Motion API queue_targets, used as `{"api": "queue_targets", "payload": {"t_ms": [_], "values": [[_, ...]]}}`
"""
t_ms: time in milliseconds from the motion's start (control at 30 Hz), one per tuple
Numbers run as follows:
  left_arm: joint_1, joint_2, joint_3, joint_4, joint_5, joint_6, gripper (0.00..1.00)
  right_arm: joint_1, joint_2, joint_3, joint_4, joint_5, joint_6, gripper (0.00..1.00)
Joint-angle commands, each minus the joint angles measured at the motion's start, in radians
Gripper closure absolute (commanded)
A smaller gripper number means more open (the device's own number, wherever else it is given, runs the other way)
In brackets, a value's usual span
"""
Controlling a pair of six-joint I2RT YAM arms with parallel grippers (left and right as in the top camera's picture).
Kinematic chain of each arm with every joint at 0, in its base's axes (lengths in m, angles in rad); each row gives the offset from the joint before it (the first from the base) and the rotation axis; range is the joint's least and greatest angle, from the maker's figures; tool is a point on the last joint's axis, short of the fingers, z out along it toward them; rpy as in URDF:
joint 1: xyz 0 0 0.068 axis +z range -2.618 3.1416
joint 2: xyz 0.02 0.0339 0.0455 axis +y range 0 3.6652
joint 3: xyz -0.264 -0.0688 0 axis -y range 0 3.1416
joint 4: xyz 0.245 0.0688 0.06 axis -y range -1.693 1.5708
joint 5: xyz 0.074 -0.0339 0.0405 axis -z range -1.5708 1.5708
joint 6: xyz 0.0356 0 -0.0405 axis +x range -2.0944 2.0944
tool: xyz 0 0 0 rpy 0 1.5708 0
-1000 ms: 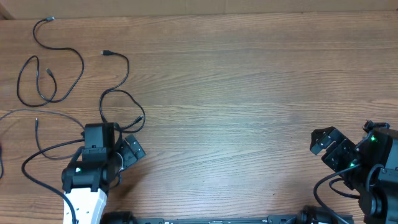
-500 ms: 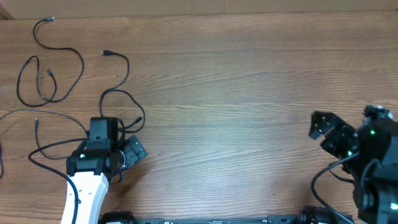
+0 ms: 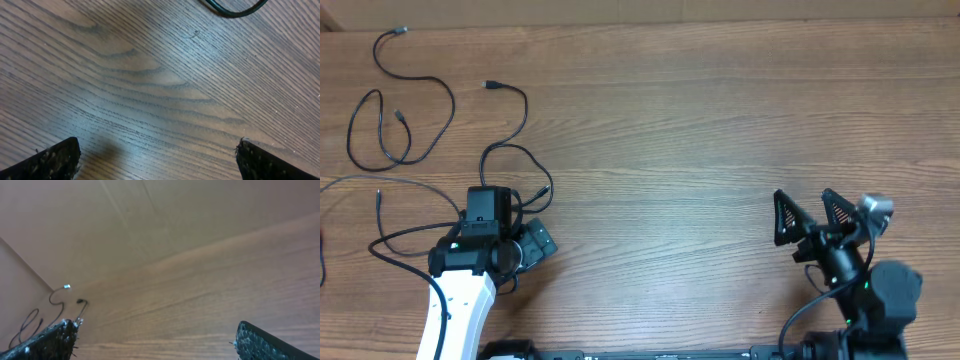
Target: Untangle cables
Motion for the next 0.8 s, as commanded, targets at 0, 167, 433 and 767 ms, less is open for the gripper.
{"api": "queue_targets", "payload": {"t_ms": [0, 167, 433, 767], "values": [[-0.002, 0.005, -0.005, 0.0, 0.007, -0.017, 0.01, 0.004, -0.078, -0.072, 0.051, -0.007, -0.008, 0.0], [-0.002, 0.005, -0.005, 0.0, 0.007, -0.017, 0.0, 0.004, -0.104, -0.128, 0.122, -0.006, -0.009, 0.0], [-0.002, 0.005, -0.005, 0.0, 0.007, -0.017, 0.0, 0.004, -0.122, -0.161, 0.164, 0.01, -0.022, 0.0], [-0.002, 0.005, -0.005, 0.0, 0.007, -0.017, 0.0, 0.01, -0.228, -0.239, 0.172, 0.06, -0.023, 0.0]]}}
